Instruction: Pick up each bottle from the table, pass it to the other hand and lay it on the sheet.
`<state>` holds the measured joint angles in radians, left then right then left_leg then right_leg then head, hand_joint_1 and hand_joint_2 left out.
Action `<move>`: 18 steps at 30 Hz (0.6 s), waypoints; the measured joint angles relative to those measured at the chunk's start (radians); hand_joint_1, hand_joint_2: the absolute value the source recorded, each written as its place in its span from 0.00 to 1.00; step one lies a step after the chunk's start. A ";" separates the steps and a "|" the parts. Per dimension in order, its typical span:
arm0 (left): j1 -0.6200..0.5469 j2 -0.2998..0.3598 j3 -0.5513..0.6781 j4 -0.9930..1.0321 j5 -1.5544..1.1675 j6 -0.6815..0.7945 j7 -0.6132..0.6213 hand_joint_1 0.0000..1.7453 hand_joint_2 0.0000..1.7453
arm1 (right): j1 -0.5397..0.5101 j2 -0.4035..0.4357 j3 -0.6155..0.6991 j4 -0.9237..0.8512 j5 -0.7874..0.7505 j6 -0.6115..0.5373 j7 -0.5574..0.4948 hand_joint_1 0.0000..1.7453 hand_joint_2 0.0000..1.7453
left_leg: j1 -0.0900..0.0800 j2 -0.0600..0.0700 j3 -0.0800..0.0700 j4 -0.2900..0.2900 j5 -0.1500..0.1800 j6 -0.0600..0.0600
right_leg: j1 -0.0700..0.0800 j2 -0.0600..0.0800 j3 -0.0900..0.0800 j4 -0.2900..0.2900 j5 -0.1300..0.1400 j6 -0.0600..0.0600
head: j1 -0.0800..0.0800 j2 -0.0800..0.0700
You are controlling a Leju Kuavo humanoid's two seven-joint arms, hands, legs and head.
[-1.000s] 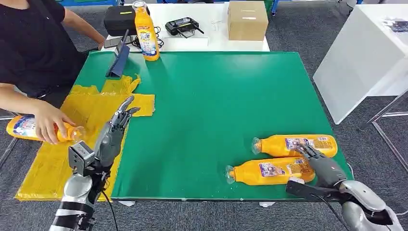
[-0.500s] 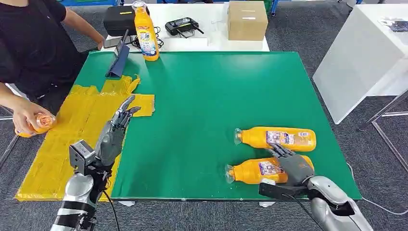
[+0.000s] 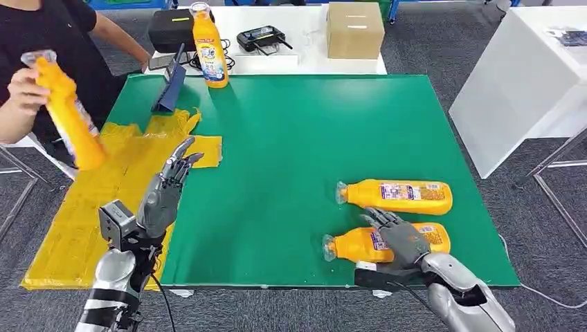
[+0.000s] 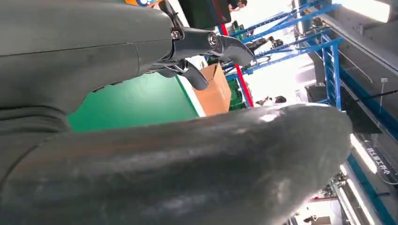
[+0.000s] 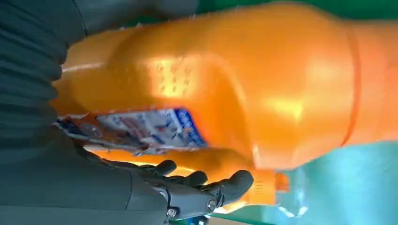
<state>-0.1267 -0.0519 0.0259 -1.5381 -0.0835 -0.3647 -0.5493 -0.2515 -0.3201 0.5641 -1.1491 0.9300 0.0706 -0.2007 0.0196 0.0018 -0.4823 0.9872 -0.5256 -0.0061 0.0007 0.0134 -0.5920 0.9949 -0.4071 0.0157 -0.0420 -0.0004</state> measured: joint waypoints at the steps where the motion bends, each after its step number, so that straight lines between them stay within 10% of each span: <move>1: -0.005 0.000 0.000 0.003 0.000 -0.001 0.001 0.00 0.00 | -0.005 0.002 0.011 0.018 0.004 -0.001 0.000 1.00 1.00 | 0.000 0.001 0.002 0.000 -0.002 0.000 | 0.001 0.002 0.001 0.000 0.000 0.000 | -0.001 0.000; 12: -0.061 -0.010 -0.008 0.045 0.018 0.002 0.009 0.00 0.00 | -0.034 0.013 0.055 0.149 -0.014 -0.036 0.037 1.00 1.00 | 0.004 0.008 0.048 -0.002 -0.019 0.004 | 0.007 0.009 0.034 -0.003 -0.015 0.004 | 0.000 0.000; 18: -0.087 -0.014 -0.010 0.049 0.037 -0.001 0.018 0.00 0.00 | -0.032 0.020 0.013 0.147 -0.095 -0.037 0.051 1.00 1.00 | 0.003 0.006 0.042 -0.001 -0.013 0.005 | 0.006 0.006 0.043 -0.004 -0.010 0.004 | 0.000 0.000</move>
<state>-0.2135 -0.0656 0.0164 -1.4893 -0.0465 -0.3658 -0.5310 -0.2833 -0.2998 0.5771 -1.0018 0.8345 0.0335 -0.1499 0.0229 0.0081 -0.4406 0.9861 -0.5391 -0.0012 0.0062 0.0199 -0.5492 0.9913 -0.4175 0.0200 -0.0423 -0.0004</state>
